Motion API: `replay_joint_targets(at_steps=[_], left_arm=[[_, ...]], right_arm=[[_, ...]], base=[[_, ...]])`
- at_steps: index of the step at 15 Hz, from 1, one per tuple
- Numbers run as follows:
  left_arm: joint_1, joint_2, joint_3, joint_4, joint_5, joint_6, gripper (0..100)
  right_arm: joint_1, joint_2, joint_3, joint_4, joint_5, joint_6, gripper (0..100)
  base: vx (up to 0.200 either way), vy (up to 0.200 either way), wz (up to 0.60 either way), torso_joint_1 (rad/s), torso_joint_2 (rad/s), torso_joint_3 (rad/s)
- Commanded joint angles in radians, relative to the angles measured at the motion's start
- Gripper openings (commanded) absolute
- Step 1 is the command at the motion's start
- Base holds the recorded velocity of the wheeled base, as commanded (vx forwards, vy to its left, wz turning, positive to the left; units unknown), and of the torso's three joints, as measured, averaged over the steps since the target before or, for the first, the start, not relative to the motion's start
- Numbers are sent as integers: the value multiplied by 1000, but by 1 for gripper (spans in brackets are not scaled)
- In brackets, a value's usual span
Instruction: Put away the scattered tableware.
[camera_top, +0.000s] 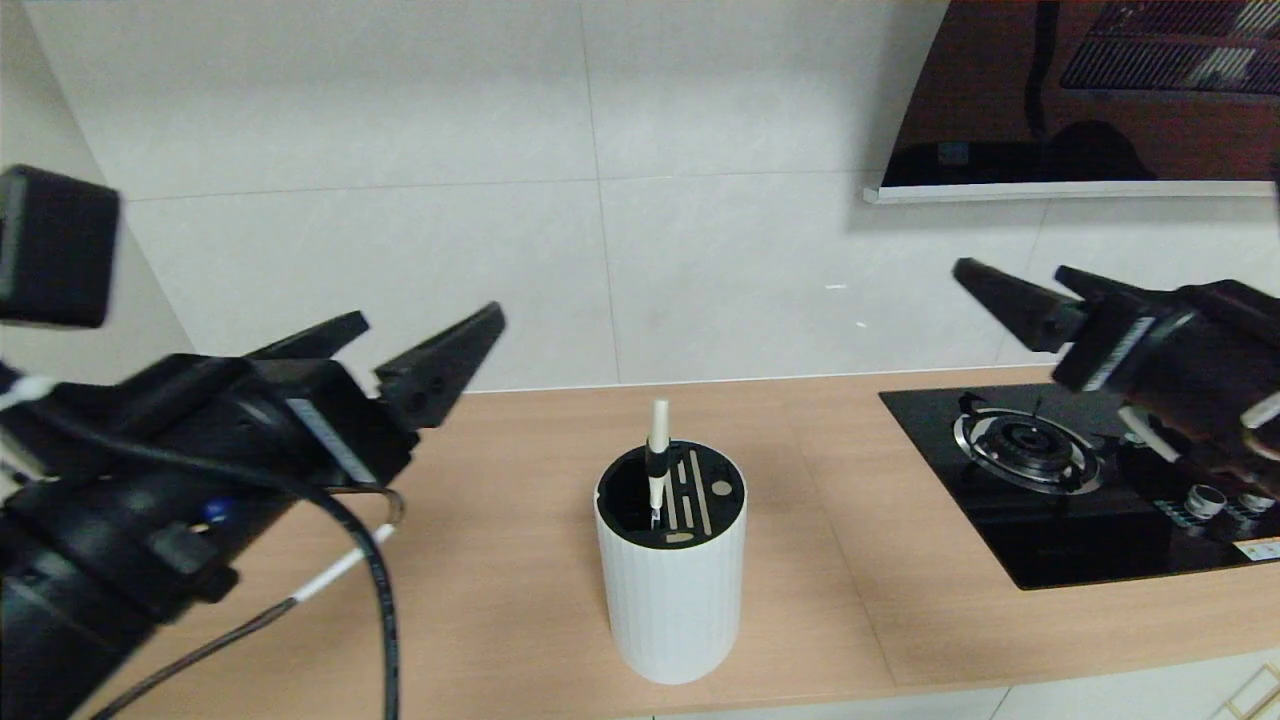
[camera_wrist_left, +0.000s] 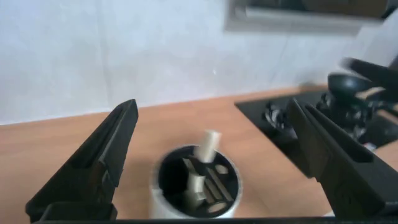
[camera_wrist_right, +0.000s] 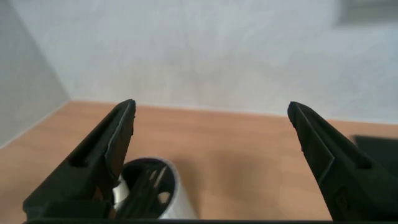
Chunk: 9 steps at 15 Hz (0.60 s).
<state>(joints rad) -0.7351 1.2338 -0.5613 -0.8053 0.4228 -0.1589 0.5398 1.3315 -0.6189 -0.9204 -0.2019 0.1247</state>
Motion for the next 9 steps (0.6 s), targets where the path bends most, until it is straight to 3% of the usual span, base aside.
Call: replay_joint_targets(at_steps=[1, 3, 5, 7, 9], left_arm=[[122, -333, 83, 164, -10, 4, 100], [229, -553, 83, 408, -12, 21, 100], [338, -752, 32, 666, -30, 22, 100], [425, -912, -25, 861, -94, 21, 100], [484, -1016, -68, 997, -113, 21, 100]], right_arm=[[-80, -314, 162, 20, 18, -40, 100], [-144, -508, 212, 126, 18, -91, 100], [-228, -749, 214, 371, 19, -140, 100], [-299, -974, 202, 611, 19, -158, 100], [-337, -1146, 174, 816, 12, -183, 100]], base=[[0, 0, 0, 0, 0, 0], [0, 0, 0, 0, 0, 0], [0, 0, 0, 0, 0, 0], [0, 0, 0, 0, 0, 0], [0, 0, 0, 0, 0, 0]])
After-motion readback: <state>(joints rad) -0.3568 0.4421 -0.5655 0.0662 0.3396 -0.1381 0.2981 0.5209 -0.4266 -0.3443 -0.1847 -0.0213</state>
